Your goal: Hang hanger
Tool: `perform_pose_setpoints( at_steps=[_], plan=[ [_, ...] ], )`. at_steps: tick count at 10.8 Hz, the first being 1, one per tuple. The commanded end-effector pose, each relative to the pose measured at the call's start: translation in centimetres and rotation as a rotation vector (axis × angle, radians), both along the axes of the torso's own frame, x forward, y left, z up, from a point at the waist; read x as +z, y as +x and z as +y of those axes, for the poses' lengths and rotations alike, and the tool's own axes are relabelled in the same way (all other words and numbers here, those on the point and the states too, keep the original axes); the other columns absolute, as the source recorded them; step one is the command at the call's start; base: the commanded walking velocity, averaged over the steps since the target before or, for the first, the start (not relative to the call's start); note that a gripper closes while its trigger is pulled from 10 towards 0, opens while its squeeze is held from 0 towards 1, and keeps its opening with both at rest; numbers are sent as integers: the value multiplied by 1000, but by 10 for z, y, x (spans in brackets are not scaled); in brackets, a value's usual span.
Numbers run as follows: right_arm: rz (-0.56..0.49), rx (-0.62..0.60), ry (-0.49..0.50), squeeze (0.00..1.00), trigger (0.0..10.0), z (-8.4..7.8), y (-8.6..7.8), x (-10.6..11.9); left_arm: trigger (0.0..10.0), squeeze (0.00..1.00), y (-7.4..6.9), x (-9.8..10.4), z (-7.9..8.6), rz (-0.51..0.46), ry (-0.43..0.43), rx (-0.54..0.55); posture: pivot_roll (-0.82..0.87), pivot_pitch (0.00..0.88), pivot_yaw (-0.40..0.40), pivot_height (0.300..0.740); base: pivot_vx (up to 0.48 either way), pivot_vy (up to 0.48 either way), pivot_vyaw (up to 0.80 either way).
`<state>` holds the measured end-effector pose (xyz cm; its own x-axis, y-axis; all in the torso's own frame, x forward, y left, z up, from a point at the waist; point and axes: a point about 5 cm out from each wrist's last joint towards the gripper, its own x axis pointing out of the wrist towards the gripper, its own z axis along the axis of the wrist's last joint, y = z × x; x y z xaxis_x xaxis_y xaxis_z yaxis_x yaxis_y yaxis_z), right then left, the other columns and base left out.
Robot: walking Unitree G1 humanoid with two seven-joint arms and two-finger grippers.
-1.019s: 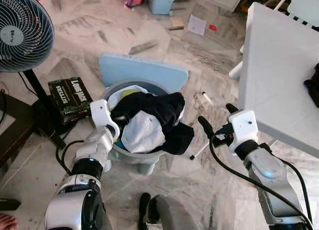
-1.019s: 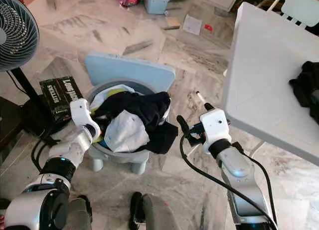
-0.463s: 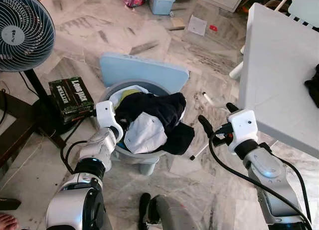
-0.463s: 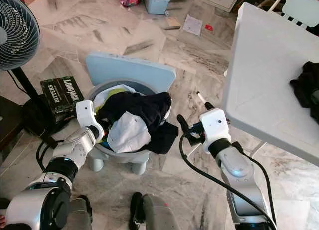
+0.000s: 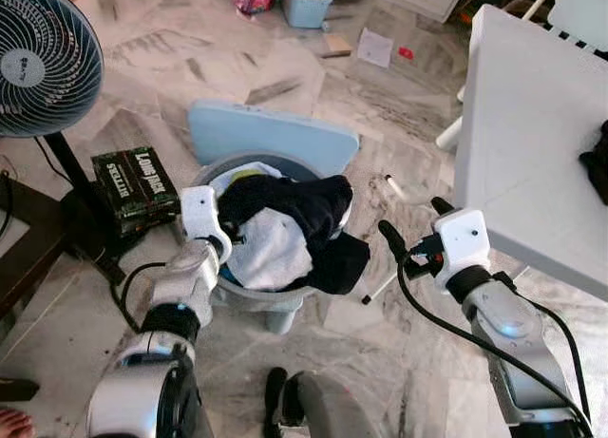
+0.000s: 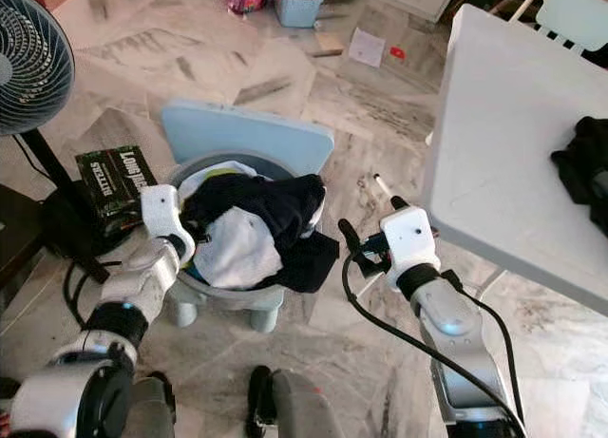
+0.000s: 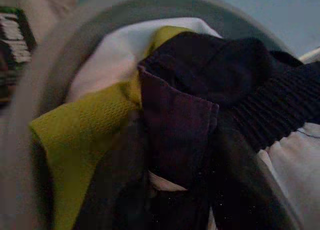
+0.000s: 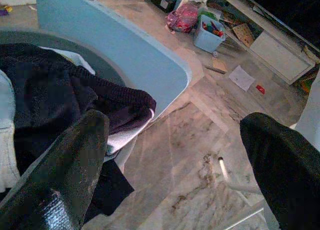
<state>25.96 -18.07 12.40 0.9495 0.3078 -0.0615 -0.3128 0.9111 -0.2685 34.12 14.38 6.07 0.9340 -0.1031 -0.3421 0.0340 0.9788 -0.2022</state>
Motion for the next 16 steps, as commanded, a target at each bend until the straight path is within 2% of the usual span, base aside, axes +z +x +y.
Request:
perform_pose_setpoints(
  at_steps=[1, 2, 3, 4, 5, 6, 7, 8, 9, 10, 11, 13, 14, 15, 16],
  plan=[
    [4, -21, -15, 0, 10000, -5, 1, -2, 0, 0, -4, -4, -5, 0, 35, -17, -161, 193, -231, 740, 0, 0, 0],
    [3, -21, -13, 0, 10000, -4, 2, -2, 0, 0, -5, -3, -2, -32, 103, -6, -155, 193, -231, 740, 0, 0, 0],
    [0, -20, -8, 0, 10000, -3, 3, -2, 0, 0, -7, 2, -3, -87, 214, -8, -151, 192, -229, 740, 0, 0, 0],
    [-3, -19, -5, 0, 10000, -2, 4, -3, 2706, 0, -12, 2, -12, -107, 251, -59, -145, 191, -226, 740, 0, 0, 0],
    [-4, -20, -4, 0, 10000, -1, 5, -3, 2588, 0, -18, -1, -17, -108, 282, -90, -141, 192, -225, 740, 0, 0, 0],
    [-4, -20, -2, 0, 10000, -1, 6, -3, 7804, 0, -25, -8, -24, -71, 263, -120, -139, 192, -223, 740, 0, 0, 0],
    [-2, -20, 0, 0, 10000, 0, 6, -4, 10000, 31, -29, -14, -26, -26, 232, -124, -135, 190, -222, 740, 0, 0, 0],
    [-1, -19, 2, 0, 10000, 0, 6, -5, 10000, 1000, -30, -14, -27, -14, 227, -145, -134, 189, -222, 740, 0, 0, 0],
    [-2, -18, 3, 0, 10000, 0, 7, -5, 10000, 953, -30, -10, -30, -16, 235, -174, -132, 186, -220, 740, 0, 0, 0],
    [-2, -20, 3, 0, 10000, 0, 7, -5, 10000, 776, -31, -6, -33, -19, 232, -196, -132, 186, -220, 740, 0, 0, 0],
    [-4, -19, 4, 0, 10000, 0, 7, -5, 10000, 0, -31, 1, -38, -19, 206, -195, -132, 186, -220, 740, 0, 0, 0],
    [-5, -15, 7, 0, 10000, 1, 9, -6, 10000, 0, -37, 11, -49, -39, 214, -244, -122, 183, -221, 740, 0, 0, 0],
    [-4, -13, 8, 0, 10000, 2, 10, -6, 10000, 1000, -43, 14, -58, -47, 218, -300, -119, 181, -221, 740, 0, 0, 0],
    [-5, -10, 9, 0, 10000, 3, 10, -6, 10000, 1000, -48, 11, -64, -24, 208, -328, -119, 181, -221, 740, 0, 0, 0],
    [-5, -9, 9, 0, 10000, 3, 11, -6, 10000, 1000, -51, 9, -63, -12, 238, -325, -117, 177, -219, 740, 0, 0, 0]
  ],
)
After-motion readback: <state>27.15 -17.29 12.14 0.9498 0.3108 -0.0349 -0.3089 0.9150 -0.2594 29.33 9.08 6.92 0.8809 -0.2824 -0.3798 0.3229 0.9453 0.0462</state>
